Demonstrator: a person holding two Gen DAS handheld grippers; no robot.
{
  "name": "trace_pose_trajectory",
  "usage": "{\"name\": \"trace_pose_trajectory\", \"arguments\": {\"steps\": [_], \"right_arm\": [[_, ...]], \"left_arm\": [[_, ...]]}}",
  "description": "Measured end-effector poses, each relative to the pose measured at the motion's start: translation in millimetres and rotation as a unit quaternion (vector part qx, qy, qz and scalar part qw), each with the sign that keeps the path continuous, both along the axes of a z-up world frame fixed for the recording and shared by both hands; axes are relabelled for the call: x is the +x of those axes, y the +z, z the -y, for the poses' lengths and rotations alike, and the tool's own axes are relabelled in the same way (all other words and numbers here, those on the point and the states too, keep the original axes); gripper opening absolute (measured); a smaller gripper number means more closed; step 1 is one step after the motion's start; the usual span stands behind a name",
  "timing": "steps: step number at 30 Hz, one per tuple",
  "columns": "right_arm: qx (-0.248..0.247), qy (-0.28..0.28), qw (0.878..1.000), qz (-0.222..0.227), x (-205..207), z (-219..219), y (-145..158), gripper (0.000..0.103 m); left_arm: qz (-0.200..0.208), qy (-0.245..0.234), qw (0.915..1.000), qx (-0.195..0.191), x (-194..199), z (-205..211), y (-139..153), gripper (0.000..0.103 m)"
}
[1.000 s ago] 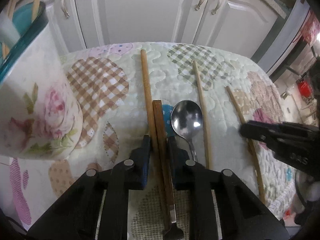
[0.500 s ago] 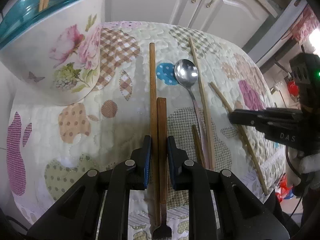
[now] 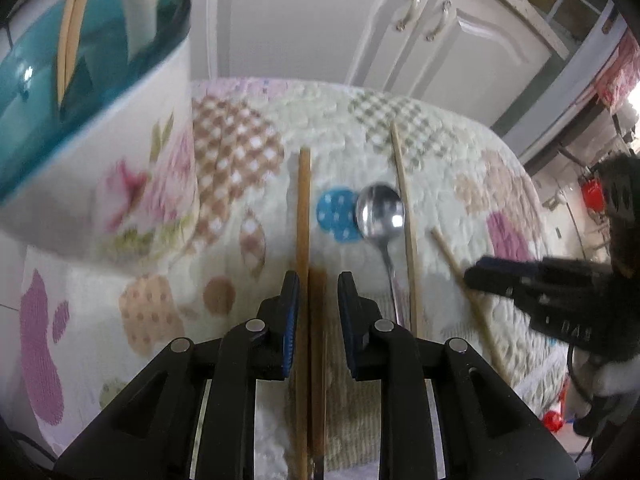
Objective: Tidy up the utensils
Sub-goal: 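Lift both held chopsticks and carry them over the utensil holder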
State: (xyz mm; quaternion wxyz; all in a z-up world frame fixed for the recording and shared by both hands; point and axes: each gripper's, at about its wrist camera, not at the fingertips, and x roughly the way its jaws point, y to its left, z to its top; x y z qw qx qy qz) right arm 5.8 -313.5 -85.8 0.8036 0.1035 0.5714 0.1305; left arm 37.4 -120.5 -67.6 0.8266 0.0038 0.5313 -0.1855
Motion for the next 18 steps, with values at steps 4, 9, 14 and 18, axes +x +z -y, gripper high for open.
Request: {"name": "trace_pose_trajectory", "arguments": {"steps": [4,9,14,18], "right_arm": [[-0.004,0.004,1.000,0.002,6,0,2,0.021],[-0.023,0.014,1.000,0.001,13,-9,1,0.021],[-0.043,0.026,0.999,0.008,13,-18,-3,0.021],[-0.058,0.043,0.997,0.021,14,-25,-5,0.009]], "left_arm": [[0.022,0.014,0.9992,0.029,14,13,2,0.026],[0.037,0.019,0.9957,0.083,29,28,-10,0.026],[0.035,0.017,0.9947,0.095,38,33,-19,0.026],[0.020,0.003,0.9977,0.064,40,29,-16,0.007]]}}
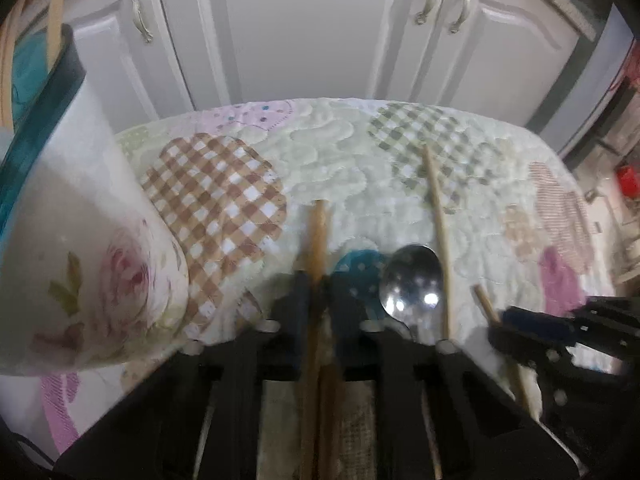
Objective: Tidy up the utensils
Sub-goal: 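Lift both held chopsticks and carry them over the utensil holder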
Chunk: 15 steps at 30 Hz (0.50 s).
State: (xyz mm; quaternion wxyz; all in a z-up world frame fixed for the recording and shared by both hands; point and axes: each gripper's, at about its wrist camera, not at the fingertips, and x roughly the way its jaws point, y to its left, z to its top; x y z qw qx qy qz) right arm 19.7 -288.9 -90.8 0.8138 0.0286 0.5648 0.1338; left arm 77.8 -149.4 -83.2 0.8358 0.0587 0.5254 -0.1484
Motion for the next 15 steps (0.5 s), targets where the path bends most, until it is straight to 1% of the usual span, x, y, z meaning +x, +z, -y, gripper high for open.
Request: {"name": "trace_pose_trajectory", "arguments": {"steps": [2,4,6,10,15], "right_arm": [[0.002,0.005,1.000,-0.001,2,-1,0,0.005],[0.009,0.005,1.000,0.002,0,1,5,0.005],[0.036,-0.002,0.999,0.011,-4,8,17,0.005],[0.064,-0.002,0.997,0.045,-15,17,51,0.005],[0.088,-0.003,0.993,0.082,-29,23,89,0.005]], "left_arm": [[-0.007,-0.002,0.9995,-0.031,-6,-10,9,0.006],[-0.005,-0.005,0.9981,-0.061,-15,-19,22,0.006],[0.010,-0.013,0.9959,-0.089,-27,-32,45,0.006],[0.042,-0.018,0.9927,-0.112,-45,-50,79,0.006],[0.075,-0.014,0.9859,-0.149,-67,-80,123,0.006]]}}
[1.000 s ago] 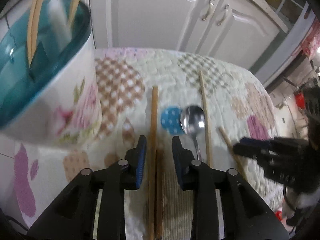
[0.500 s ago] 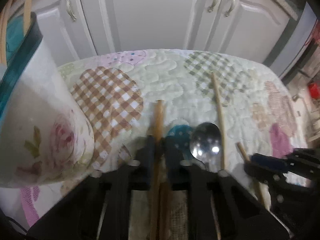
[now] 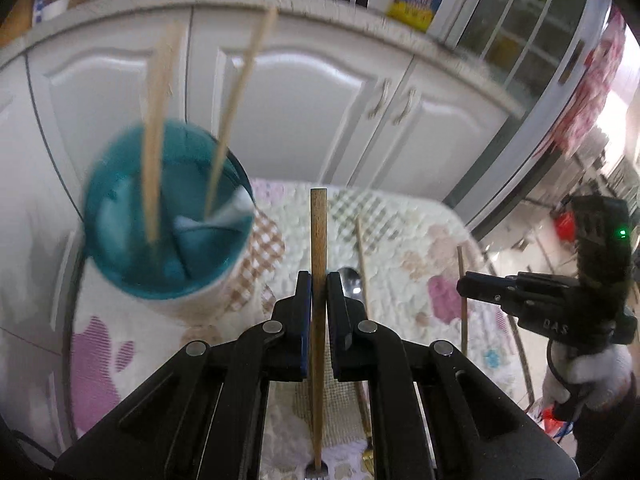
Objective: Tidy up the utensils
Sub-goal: 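Lift both held chopsticks and carry them over the utensil holder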
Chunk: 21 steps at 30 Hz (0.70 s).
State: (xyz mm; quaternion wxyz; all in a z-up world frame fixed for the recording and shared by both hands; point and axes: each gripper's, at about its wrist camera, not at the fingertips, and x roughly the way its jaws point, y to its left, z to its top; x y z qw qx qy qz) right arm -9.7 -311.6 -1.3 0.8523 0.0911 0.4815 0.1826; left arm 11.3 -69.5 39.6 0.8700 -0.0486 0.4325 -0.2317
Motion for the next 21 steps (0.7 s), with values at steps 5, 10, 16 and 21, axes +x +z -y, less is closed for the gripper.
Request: {"name": "trace_pose_trajectory", "arguments": {"steps": [5,10,16,21], "right_arm": [[0.008,0.006,0.999,0.037,-14,-9,34,0.005],[0.010,0.016,0.998,0.065,-20,-16,62,0.005],[0.021,0.034,0.994,0.104,-14,-31,102,0.005],[0.022,0.056,0.988,0.140,-6,-51,142,0.005]], "left_arm": [[0.035,0.007,0.9992,-0.020,-22,-23,35,0.006],[0.054,0.026,0.9972,-0.044,-31,-52,65,0.006],[0.084,0.035,0.9936,-0.067,-36,-76,105,0.006],[0.125,0.059,0.9881,-0.068,-35,-97,138,0.006]]}}
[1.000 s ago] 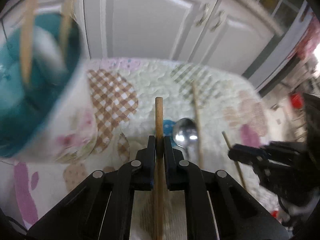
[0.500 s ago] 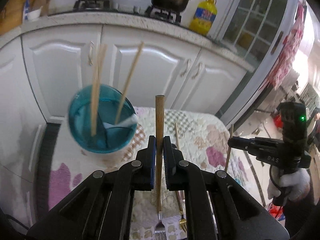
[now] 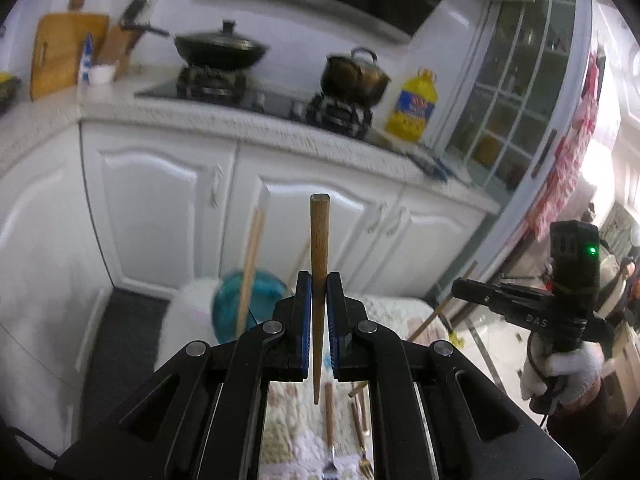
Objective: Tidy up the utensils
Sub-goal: 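Lift both held chopsticks and carry them over the utensil holder, then lower both chopsticks into the holder and open both tools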
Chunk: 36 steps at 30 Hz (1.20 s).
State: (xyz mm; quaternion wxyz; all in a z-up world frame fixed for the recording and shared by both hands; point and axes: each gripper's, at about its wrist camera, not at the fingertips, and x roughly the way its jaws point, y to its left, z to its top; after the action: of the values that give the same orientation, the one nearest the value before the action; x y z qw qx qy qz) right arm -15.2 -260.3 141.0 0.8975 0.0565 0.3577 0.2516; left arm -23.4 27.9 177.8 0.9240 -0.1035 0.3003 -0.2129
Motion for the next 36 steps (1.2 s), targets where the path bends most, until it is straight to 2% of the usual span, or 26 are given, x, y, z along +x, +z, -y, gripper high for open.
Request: {"name": "trace_pose_trajectory", "arguments": {"steps": [2,7,12,17,24,36], "right_arm": [[-0.001,0.009,1.000,0.013,4,-8,15,0.005],[-0.004,0.026,0.999,0.042,12,-26,50,0.005],[-0.002,0.034,0.997,0.069,26,-50,79,0.005],[-0.008,0.032,0.996,0.080,48,-73,86,0.005],[-0.026,0.028,0.997,0.062,85,-102,58,0.005],[-0.040,0.045,0.998,-0.015,123,-126,-18,0.005]], "left_arm": [[0.016,0.009,0.9998,0.001,3,-7,14,0.006],[0.035,0.034,0.9987,0.012,18,-19,26,0.006],[0.044,0.061,0.9966,0.035,37,-24,22,0.006],[0.043,0.078,0.9942,0.060,57,-20,5,0.006],[0.014,0.090,0.9934,0.069,80,-18,-29,0.006],[-0.027,0.087,0.9921,0.086,94,-7,-75,0.006]]}}
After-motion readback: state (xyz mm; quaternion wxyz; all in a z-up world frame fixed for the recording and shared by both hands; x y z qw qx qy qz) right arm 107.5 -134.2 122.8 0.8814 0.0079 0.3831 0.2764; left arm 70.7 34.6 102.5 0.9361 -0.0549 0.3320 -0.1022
